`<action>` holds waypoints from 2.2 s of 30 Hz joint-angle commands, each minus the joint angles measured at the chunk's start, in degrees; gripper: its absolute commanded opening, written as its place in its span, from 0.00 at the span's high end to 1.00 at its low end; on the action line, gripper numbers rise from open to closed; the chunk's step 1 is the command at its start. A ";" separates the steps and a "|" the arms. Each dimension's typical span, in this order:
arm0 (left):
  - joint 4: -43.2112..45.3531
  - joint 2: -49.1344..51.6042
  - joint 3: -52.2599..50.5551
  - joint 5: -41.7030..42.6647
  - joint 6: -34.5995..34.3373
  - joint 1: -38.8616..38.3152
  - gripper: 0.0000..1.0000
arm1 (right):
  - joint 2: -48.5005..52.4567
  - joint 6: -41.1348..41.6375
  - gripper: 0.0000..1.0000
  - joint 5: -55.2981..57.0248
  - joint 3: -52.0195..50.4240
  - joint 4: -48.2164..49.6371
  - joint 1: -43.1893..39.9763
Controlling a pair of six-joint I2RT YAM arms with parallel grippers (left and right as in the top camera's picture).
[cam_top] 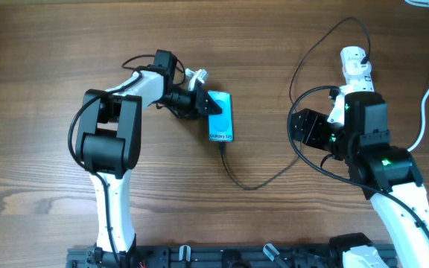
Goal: Plug charger to phone and switch on socket
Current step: 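Lower the phone flat onto the table with the left gripper, then open the left gripper and retract the left arm toward rest, then move the right gripper over the white power strip's switch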
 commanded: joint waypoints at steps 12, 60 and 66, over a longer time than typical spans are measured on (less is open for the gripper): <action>-4.81 2.97 2.10 -16.50 1.33 2.51 0.81 | 0.22 -0.74 0.20 2.58 1.01 0.09 -0.09; -58.16 -115.62 -7.41 -52.06 -15.63 9.94 0.61 | 15.19 17.53 0.96 29.88 0.96 4.22 -18.84; -53.35 -125.48 -13.11 -50.31 -15.82 9.94 0.00 | 16.92 19.56 0.95 33.51 0.96 9.60 -18.91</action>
